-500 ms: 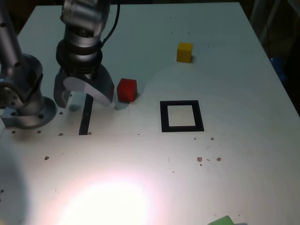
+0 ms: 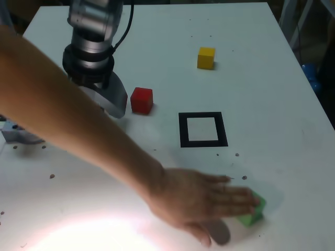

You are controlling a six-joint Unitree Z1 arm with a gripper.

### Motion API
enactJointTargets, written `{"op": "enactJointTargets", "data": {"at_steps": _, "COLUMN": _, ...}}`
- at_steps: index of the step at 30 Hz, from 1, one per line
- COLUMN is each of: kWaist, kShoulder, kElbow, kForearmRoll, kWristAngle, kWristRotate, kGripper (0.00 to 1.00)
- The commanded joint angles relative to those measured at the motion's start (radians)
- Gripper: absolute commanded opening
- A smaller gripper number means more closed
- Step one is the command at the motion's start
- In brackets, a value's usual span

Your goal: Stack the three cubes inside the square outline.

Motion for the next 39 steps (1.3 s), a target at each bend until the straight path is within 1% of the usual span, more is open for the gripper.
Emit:
{"op": "enactJointTargets", "data": {"at_steps": 1, "kWaist": -0.002, "kShoulder": -0.001, "kElbow": 0.001, "kForearmRoll": -0.001, "kWristAngle": 0.002, "kWristRotate": -0.002, "kGripper": 0.99}}
{"op": "enactJointTargets", "data": {"at_steps": 10, "kWaist": -0.012, "kShoulder": -0.010, "kElbow": 0.001, "kForearmRoll": 0.004, "kWristAngle": 0.007, "kWristRotate": -0.002, "kGripper": 1.00}}
{"op": "enactJointTargets", "data": {"at_steps": 20, "kWaist": -0.016, "kShoulder": -0.024, "kElbow": -0.022, "kForearmRoll": 0.042, "kWristAngle": 0.007, "kWristRotate": 0.000, "kGripper": 1.00}}
{"op": "enactJointTargets", "data": {"at_steps": 25, "kWaist": -0.016, "kShoulder": -0.031, "kElbow": -0.078, "kForearmRoll": 0.088, "kWristAngle": 0.015, "kWristRotate": 0.005, "kGripper": 1.00}}
{"op": "enactJointTargets", "data": {"at_steps": 32, "kWaist": -0.005, "kShoulder": -0.014, "kElbow": -0.214, "kForearmRoll": 0.167, "kWristAngle": 0.038, "kWristRotate": 0.019, "kGripper": 1.00}}
{"op": "enactJointTargets", "data": {"at_steps": 35, "kWaist": 0.018, "kShoulder": 0.002, "kElbow": -0.255, "kForearmRoll": 0.180, "kWristAngle": 0.039, "kWristRotate": 0.039, "kGripper": 0.99}}
{"op": "enactJointTargets", "data": {"at_steps": 39, "kWaist": 0.059, "kShoulder": 0.044, "kElbow": -0.295, "kForearmRoll": 0.177, "kWristAngle": 0.032, "kWristRotate": 0.080, "kGripper": 0.99}}
